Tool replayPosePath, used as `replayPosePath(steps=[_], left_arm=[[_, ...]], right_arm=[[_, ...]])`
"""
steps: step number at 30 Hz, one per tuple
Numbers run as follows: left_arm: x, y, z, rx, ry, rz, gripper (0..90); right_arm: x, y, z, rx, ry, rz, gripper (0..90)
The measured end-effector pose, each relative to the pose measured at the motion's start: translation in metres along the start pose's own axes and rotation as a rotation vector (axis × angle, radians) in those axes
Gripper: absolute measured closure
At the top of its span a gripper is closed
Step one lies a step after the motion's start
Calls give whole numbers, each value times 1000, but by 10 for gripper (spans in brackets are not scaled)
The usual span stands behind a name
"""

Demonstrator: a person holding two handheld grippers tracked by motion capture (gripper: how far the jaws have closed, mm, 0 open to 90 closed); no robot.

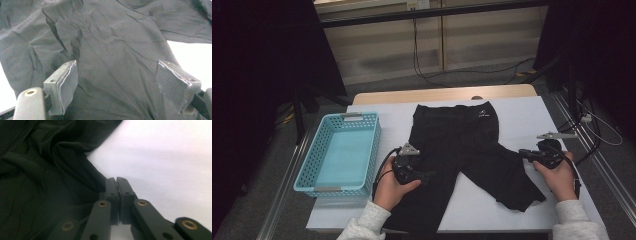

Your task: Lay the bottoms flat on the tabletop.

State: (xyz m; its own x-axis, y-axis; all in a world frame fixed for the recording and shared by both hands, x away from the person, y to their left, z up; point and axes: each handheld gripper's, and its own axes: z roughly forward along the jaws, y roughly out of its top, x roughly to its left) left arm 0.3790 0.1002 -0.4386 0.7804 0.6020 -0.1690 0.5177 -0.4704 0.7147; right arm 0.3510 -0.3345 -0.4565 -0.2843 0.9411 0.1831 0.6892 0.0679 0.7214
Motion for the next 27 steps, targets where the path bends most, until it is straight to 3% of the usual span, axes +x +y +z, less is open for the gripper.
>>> replayPosePath(steps=[3,10,17,21,23,27], left_arm=[[1,1,-2,-4,8,4,191],[-5,5,-2,-14,-20,9,189],[-8,7,-7,-23,-21,15,188],[-9,8,-10,-28,-10,18,188],[-9,8,-11,-27,-10,14,188],[-9,7,-11,-26,-6,13,189]], right_arm=[[4,1,-6,-14,-5,-16,818],[21,-5,-12,9,30,-43,749],[35,-21,-34,-1,22,-62,728],[42,-32,-41,36,8,-101,730],[42,-36,-43,43,8,-90,735],[47,-41,-34,83,-16,-132,750]])
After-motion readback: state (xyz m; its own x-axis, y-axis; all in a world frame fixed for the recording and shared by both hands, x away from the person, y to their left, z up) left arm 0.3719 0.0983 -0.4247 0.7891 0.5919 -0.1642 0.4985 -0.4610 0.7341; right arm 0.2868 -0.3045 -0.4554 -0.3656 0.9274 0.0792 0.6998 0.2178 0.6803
